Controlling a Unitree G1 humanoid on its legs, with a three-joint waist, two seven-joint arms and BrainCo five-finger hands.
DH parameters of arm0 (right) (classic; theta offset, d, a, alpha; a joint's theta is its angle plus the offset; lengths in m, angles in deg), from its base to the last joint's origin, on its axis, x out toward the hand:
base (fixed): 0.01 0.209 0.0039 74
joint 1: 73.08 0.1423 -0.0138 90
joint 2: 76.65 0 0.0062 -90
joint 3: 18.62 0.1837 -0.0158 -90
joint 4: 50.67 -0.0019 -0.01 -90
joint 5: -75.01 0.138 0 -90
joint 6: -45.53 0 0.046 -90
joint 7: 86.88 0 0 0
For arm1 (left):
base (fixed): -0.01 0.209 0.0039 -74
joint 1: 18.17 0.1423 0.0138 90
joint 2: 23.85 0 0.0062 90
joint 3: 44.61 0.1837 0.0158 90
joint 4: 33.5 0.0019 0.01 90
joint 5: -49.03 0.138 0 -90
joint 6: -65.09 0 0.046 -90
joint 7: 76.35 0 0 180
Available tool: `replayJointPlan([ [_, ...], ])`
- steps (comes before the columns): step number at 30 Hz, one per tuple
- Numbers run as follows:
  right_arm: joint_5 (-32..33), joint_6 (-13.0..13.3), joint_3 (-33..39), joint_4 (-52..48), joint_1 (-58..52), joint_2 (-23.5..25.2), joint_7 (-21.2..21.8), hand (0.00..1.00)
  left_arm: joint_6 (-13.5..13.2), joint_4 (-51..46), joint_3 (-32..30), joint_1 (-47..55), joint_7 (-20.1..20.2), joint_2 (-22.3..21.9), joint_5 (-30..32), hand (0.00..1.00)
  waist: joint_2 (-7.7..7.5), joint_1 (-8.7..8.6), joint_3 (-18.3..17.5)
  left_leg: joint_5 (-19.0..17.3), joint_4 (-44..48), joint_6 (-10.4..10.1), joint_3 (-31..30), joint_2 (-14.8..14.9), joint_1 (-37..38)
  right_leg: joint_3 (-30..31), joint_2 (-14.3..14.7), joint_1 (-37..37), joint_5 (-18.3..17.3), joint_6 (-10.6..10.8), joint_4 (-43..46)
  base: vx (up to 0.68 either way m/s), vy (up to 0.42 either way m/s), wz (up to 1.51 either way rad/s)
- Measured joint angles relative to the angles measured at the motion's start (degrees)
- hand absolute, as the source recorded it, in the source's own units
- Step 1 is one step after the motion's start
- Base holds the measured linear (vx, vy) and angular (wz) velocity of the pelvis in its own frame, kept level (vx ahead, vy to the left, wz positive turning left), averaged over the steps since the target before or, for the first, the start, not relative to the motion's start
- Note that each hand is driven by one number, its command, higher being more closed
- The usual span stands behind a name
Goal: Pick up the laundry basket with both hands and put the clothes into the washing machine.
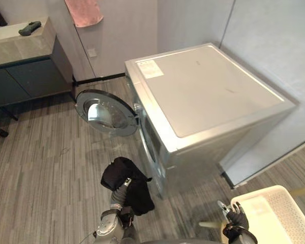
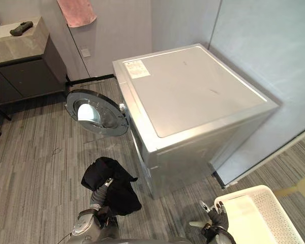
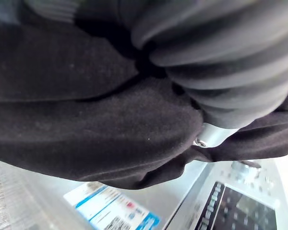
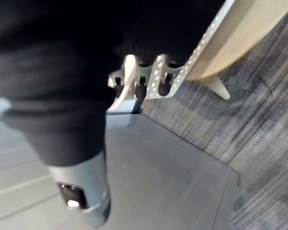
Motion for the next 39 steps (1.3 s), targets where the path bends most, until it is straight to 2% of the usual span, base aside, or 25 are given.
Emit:
replayJointPlan([
  [1, -0.3, 0.0, 0.5, 0.0, -0.1, 0.0, -0.1, 0.00, 0.0, 0.0, 0.0, 0.0, -0.2, 0.0, 0.0, 1.00, -0.10, -0.01, -0.4, 1.0, -1.6, -0.6, -0.2, -0.1, 0.0, 0.0, -0.6, 0.1, -0.3, 0.6, 0.1, 0.41, 0.485, 0.12],
  [2, -1.0, 0.0, 3.0, 0.2, -0.1, -0.1, -0.8, 0.00, -0.1, 0.0, 0.0, 0.2, -0.8, 0.0, 0.0, 1.00, 0.51, 0.46, -1.4, 8.3, -5.6, -1.8, 0.0, -0.8, 1.5, 1.2, -2.9, 1.3, -1.5, 3.0, -0.3, 0.52, 0.650, -0.13],
  [3, -1.3, 0.1, 3.5, 1.5, 0.2, 0.2, -1.1, 0.00, -0.1, 0.0, 0.1, 0.4, -0.8, 0.0, 0.1, 1.00, 0.29, 0.69, -1.9, 15.2, -4.4, -7.8, 0.0, -1.3, 1.6, 2.4, -4.5, 2.3, -2.0, 3.7, -0.7, 0.52, 0.687, -0.17],
  [4, -1.3, 0.0, 3.4, 3.5, 1.2, 0.8, -1.6, 0.00, -0.1, 0.1, -0.4, 0.4, -1.1, 1.2, 0.1, 1.00, -2.24, 0.46, -2.3, 13.2, -1.1, -9.2, 1.0, -3.3, 0.8, 3.0, -7.0, 2.6, -1.8, 4.6, -0.9, 0.33, 0.484, -0.10],
  [5, -1.3, -1.0, 2.2, 4.7, 1.7, 0.9, -1.4, 0.00, -0.2, 0.0, -0.2, 0.0, -1.4, 2.7, 0.1, 1.00, -3.82, 0.40, -2.6, 11.1, 2.4, -8.0, 1.7, -4.9, -0.6, 3.2, -9.2, 2.6, 0.2, 7.3, -1.6, 0.35, 0.592, -0.04],
  [6, -1.2, -1.5, 2.1, 5.7, 1.9, 0.9, -0.8, 0.00, -0.2, 0.0, 0.9, -0.7, -1.8, 3.9, 0.1, 1.00, -4.47, 0.59, -3.1, 6.9, 8.0, -6.1, 3.0, -6.3, -2.2, 3.8, -11.2, 3.1, 5.4, 8.4, -3.2, 0.35, 0.594, -0.12],
  [7, -1.2, -1.6, 2.0, 5.9, 2.1, 0.9, -0.8, 0.00, -0.2, 0.0, 1.5, -0.7, -1.8, 4.1, 0.1, 1.00, -4.59, 1.20, -3.3, 5.6, 9.5, -4.8, 4.2, -6.8, -2.0, 4.2, -12.1, 3.2, 7.6, 8.0, -3.4, 0.40, 0.690, -0.31],
  [9, 0.1, -1.5, 2.9, 8.8, 4.7, 0.9, -1.1, 0.00, -0.3, 0.1, 3.4, -1.2, -1.8, 4.3, 0.1, 1.00, -3.50, 1.61, -3.7, 3.5, 10.8, -1.7, 8.5, -7.5, 0.3, 4.3, -13.7, 1.7, 16.9, 3.6, -1.9, 0.29, 0.584, -0.57],
  [10, 1.1, -1.5, 4.6, 10.2, 5.5, 1.2, -1.2, 0.00, -0.6, 0.2, 3.8, -1.4, -1.8, 4.3, 0.1, 1.00, -2.02, 1.70, -3.5, 3.1, 9.1, -1.1, 10.7, -7.5, 2.6, 3.8, -14.1, -0.7, 22.0, -1.8, 0.9, 0.20, 0.499, -0.87],
  [11, 1.9, -1.4, 5.0, 11.0, 5.8, 1.2, -1.1, 0.00, -1.3, 0.3, 3.6, -1.4, -1.9, 4.2, 0.1, 1.00, -1.01, 1.68, -2.9, 2.7, 6.6, -0.3, 13.5, -7.8, 5.8, 3.4, -15.3, -3.3, 24.5, -5.2, 3.9, 0.14, 0.445, -1.06],
  [12, 2.8, -1.5, 4.3, 11.9, 6.2, 0.8, -0.9, 0.00, -1.5, 0.5, 3.2, -1.7, -2.0, 4.3, 0.1, 1.00, -0.27, 1.39, -2.7, 1.7, 4.4, 1.2, 16.0, -8.2, 8.5, 2.4, -15.9, -5.6, 23.0, -5.4, 7.2, 0.06, 0.345, -1.10],
  [14, 3.5, -1.9, 2.9, 14.2, 6.8, 0.7, -0.8, 0.00, -1.5, 2.7, 2.8, -3.9, -2.2, 4.1, 0.1, 1.00, -0.41, 0.99, -2.4, 1.3, 1.0, 1.8, 19.7, -9.3, 11.8, -1.3, -15.6, -10.4, 17.3, -4.8, 12.9, -0.02, 0.240, -0.88],
  [16, 3.5, -2.4, 2.5, 16.2, 7.3, 0.9, -0.1, 0.00, -1.5, 5.4, 2.7, -5.5, -2.2, 4.1, 0.0, 1.00, -0.33, -0.45, -2.2, 0.3, -2.0, 2.2, 23.4, -10.0, 14.9, -5.3, -10.4, -15.7, 10.2, -1.7, 16.9, -0.07, 0.091, -0.87],
  [18, 4.1, -2.3, 3.3, 17.4, 7.9, 1.3, 0.1, 0.00, -1.4, 7.0, 2.5, -5.2, -2.2, 3.4, -0.1, 1.00, -1.04, -1.49, -1.9, 0.2, -3.7, 2.1, 26.5, -10.6, 16.6, -10.0, -6.3, -18.2, 6.9, 0.8, 15.6, -0.04, -0.012, -0.74],
  [19, 5.0, -2.1, 4.6, 18.3, 7.9, 1.4, 0.1, 0.00, -1.3, 7.7, 2.5, -5.3, -2.2, 2.5, -0.1, 1.00, -1.42, -1.79, -1.8, 0.1, -4.0, 1.9, 27.5, -11.1, 16.8, -12.2, -5.1, -18.0, 5.7, -0.1, 11.9, -0.02, -0.085, -0.64],
  [20, 5.3, -1.8, 6.5, 19.6, 8.2, 1.6, -0.1, 0.00, -1.2, 8.0, 2.4, -5.4, -2.2, 1.1, -0.1, 1.00, -1.83, -1.68, -2.0, 0.3, -3.8, 1.4, 28.3, -11.5, 16.5, -13.9, -5.1, -16.7, 2.8, -3.5, 7.7, -0.01, -0.095, -0.40],
  [23, 5.5, -1.3, 8.3, 21.9, 7.6, 1.8, -0.7, 0.00, -0.7, 8.5, 4.3, -6.3, -1.7, -0.5, 0.3, 1.00, 0.43, -3.40, -1.2, 0.7, -3.5, 1.0, 24.0, -10.6, 15.7, -16.6, -2.6, -14.5, 4.8, -5.7, 2.9, 0.07, -0.104, 0.15],
  [25, 6.4, -1.1, 8.7, 21.8, 7.4, 1.8, -1.3, 0.00, -0.6, 8.8, 4.5, -6.6, -1.7, -0.5, 0.3, 1.00, 0.88, -3.62, -0.8, 0.4, -0.1, 0.9, 23.1, -8.5, 15.7, -17.1, -1.1, -12.3, 5.0, -6.0, 1.6, 0.14, -0.119, 0.04],
  [28, 8.4, 0.0, 8.9, 20.1, 6.7, 1.7, -1.4, 0.00, -0.7, 8.5, 5.5, -6.9, -1.5, -0.4, 0.0, 1.00, 1.65, -3.51, -0.3, -0.3, 18.9, 0.9, 18.6, -3.9, 11.2, -16.9, 0.7, -7.1, 3.3, -6.9, 0.4, 0.14, -0.087, -0.09],
  [29, 8.8, 0.0, 9.2, 19.3, 6.7, 1.5, -1.3, 0.00, -0.7, 8.4, 5.8, -6.5, -1.0, -0.4, 0.0, 1.00, 1.60, -3.13, 0.0, 1.0, 26.3, 2.5, 15.5, -2.9, 8.6, -16.1, 1.3, -6.0, 2.8, -7.1, 0.4, 0.16, 0.031, -0.70],
  [30, 9.4, 0.0, 9.0, 17.7, 6.9, 0.9, -1.3, 0.00, -0.6, 7.9, 5.5, -5.7, -0.5, -0.4, 0.0, 1.00, 2.90, -1.88, -0.1, 4.6, 35.0, 3.2, 9.9, -2.6, 5.1, -13.1, 2.0, -4.4, 2.3, -7.4, 0.5, 0.26, 0.118, -1.07],
  [33, 9.5, -0.1, 7.2, 14.4, 8.4, 0.8, -1.5, 0.00, -0.7, 6.4, 3.1, -4.2, -0.7, -0.3, 0.0, 1.00, 3.00, -1.09, 0.0, 1.8, 40.8, 3.3, 6.6, -3.3, 2.3, -6.7, 1.2, -2.3, 2.3, -7.2, -0.7, 0.28, 0.192, -1.06],
  [35, 9.5, -0.1, 6.2, 12.7, 8.5, 0.6, -1.6, 0.00, -0.6, 6.4, 2.0, -4.1, -0.7, 0.1, 0.0, 1.00, 1.99, -0.86, 0.0, -0.8, 37.0, 3.6, 5.9, -3.2, 1.7, -3.7, 0.0, -1.4, 2.6, -6.8, -1.6, 0.32, 0.279, -0.91],
  [37, 9.3, -0.3, 7.0, 10.8, 8.7, 0.2, -2.4, 0.00, -0.6, 6.4, 1.7, -4.0, -0.7, 0.1, 0.0, 1.00, 0.18, -0.71, 0.0, -1.5, 20.7, 3.6, 2.7, -3.2, 2.3, -0.9, -2.8, 0.0, 3.2, -5.6, -3.2, 0.30, 0.309, -0.79],
  [39, 8.6, -0.3, 8.5, 8.7, 9.0, -1.2, -2.9, 0.00, -0.6, 6.4, 2.3, -4.0, -0.8, 0.1, 0.0, 1.00, 0.26, -0.25, -0.4, 0.5, 7.5, 1.5, -0.7, -4.1, 4.7, 1.1, -4.4, 0.3, 3.0, -2.8, -3.3, 0.29, 0.438, -0.73],
])
